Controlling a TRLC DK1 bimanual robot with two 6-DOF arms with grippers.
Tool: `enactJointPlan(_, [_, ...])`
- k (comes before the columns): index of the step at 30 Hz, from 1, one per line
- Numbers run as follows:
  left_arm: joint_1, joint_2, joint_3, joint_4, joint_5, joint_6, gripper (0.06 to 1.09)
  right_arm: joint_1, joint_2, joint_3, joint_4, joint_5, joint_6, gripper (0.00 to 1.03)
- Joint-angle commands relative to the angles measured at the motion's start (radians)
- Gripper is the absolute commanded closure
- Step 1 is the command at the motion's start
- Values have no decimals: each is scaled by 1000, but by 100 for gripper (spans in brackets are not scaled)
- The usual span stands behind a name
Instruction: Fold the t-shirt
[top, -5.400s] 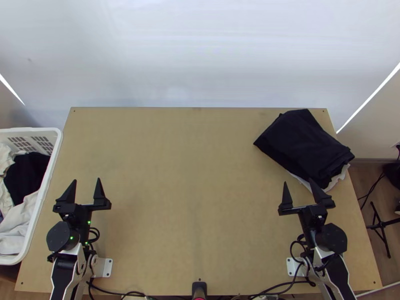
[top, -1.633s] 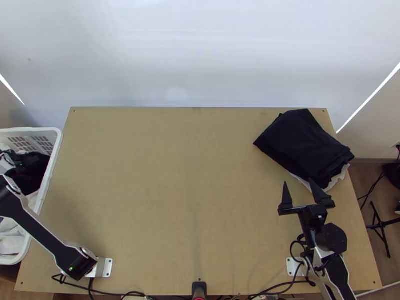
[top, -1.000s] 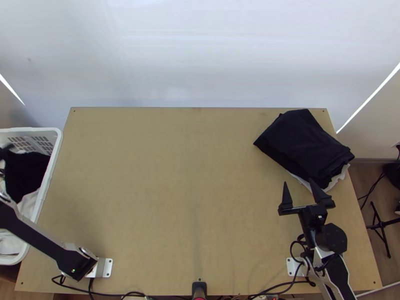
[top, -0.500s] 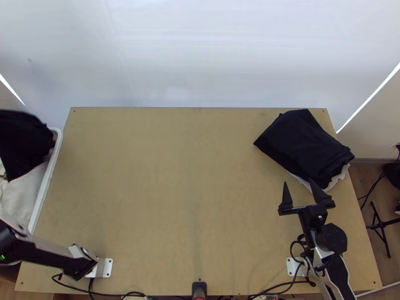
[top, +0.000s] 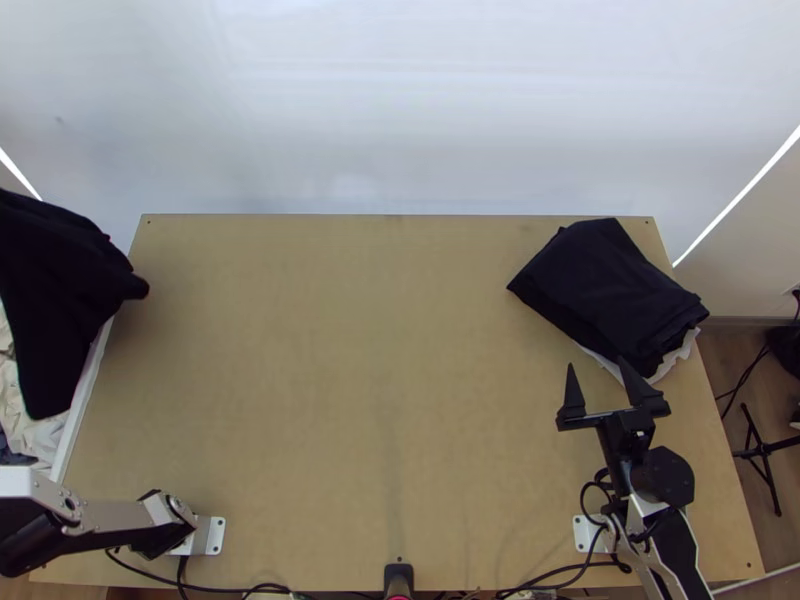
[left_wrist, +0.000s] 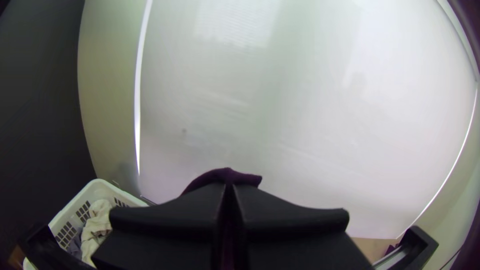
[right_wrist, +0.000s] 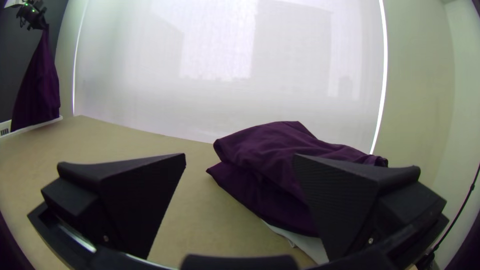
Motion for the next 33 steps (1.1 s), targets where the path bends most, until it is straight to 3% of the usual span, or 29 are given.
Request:
enactJointPlan(1, [-201, -73, -101, -46, -55, 14, 105, 0, 0, 0, 0, 0, -1, 4])
enactJointPlan(8, [-626, -189, -397, -12, -342, 37, 105, 0, 0, 0, 1, 0, -1, 4])
enactJointPlan(16, [-1109, -218, -527, 62, -612, -85, 105, 0, 0, 0, 1, 0, -1, 4])
enactJointPlan(20, [-1312, -194, -560, 88, -682, -141, 105, 0, 0, 0, 1, 0, 0, 4])
enactJointPlan(25, [-1516, -119, -636, 131, -698, -163, 105, 0, 0, 0, 0, 0, -1, 4])
enactJointPlan(33, [-1666, 43, -589, 250, -711, -216, 105, 0, 0, 0, 0, 0, 0, 4])
